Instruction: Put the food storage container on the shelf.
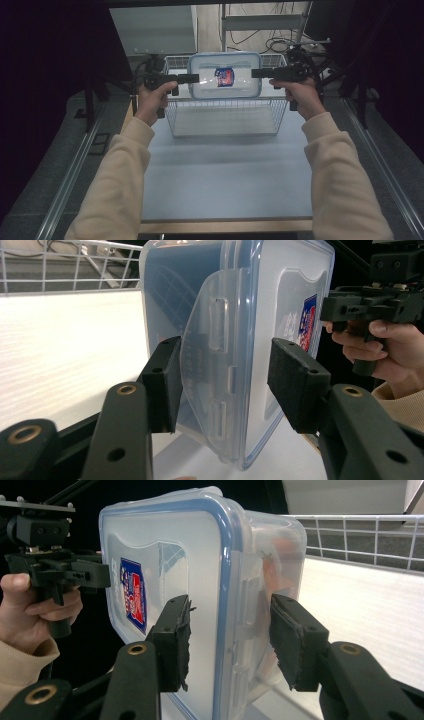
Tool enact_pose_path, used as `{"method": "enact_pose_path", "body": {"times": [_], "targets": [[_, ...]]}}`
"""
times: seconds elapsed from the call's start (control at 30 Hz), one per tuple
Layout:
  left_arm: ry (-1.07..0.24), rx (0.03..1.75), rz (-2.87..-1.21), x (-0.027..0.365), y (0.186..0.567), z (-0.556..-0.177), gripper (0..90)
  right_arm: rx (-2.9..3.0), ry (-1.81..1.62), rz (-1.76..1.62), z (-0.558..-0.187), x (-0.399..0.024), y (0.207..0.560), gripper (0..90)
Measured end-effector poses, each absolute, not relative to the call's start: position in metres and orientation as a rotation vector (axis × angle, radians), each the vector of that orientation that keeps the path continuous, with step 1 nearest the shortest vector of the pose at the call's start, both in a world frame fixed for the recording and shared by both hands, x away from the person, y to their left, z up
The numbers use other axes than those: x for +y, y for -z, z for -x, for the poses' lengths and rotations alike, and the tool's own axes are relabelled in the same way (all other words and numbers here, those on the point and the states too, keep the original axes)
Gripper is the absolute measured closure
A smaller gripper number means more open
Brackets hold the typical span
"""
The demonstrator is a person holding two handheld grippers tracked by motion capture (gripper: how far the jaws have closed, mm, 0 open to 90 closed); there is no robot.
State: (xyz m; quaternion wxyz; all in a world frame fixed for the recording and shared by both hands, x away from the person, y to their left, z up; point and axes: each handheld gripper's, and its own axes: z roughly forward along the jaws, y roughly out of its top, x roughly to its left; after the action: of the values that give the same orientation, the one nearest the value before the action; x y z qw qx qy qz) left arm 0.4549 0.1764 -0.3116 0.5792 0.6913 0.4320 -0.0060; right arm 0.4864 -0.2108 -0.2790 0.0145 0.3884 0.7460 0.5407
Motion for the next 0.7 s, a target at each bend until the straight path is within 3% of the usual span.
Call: {"method": "enact_pose_path", "body": {"times": [0.7], "targets": [[0.147,1.137,-1.572,0.179,0.321,-0.496,48.1,2.326,-1.656,-1.440,-0.531,-0.208,0.290,49.3]]}}
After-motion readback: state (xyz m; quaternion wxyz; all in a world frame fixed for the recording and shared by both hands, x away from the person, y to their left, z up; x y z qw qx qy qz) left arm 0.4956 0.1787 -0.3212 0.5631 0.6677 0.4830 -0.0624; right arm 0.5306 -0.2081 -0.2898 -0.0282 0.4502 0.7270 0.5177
